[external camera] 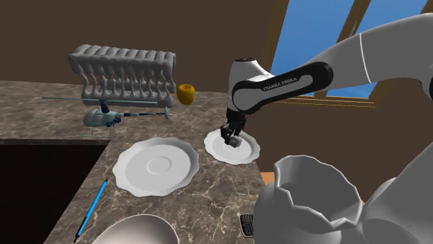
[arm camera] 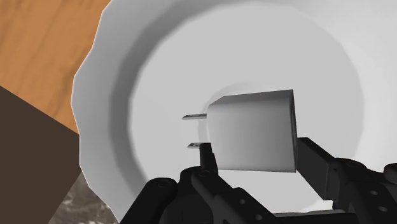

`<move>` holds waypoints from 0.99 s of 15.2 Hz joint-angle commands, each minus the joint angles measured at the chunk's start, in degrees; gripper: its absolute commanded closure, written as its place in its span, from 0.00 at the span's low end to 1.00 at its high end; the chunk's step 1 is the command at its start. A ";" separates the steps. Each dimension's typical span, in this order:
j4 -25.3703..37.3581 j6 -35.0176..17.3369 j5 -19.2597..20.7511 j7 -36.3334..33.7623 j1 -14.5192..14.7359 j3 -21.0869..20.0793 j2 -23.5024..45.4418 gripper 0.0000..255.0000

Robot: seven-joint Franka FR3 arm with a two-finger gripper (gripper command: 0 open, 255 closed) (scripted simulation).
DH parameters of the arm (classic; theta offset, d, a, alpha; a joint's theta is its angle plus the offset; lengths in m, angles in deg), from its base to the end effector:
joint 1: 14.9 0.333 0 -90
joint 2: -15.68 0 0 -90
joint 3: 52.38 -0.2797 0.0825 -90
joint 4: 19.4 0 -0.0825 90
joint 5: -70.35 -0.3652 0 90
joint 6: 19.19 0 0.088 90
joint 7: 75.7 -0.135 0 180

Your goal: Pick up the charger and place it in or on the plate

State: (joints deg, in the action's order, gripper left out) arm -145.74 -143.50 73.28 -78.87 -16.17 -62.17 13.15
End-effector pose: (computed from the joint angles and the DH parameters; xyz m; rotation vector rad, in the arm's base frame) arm 0.5035 0.0723 0.3469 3.0870 0.1884 0.0201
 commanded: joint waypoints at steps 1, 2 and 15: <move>0.00 -0.01 0.00 0.00 0.00 0.00 0.00 0.00; 0.00 -0.01 0.00 0.00 0.00 0.00 0.00 0.00; 4.38 7.19 -0.76 0.53 0.13 -0.04 -2.87 0.00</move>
State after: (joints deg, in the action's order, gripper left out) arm -141.40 -136.38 72.52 -78.33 -16.06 -62.20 10.30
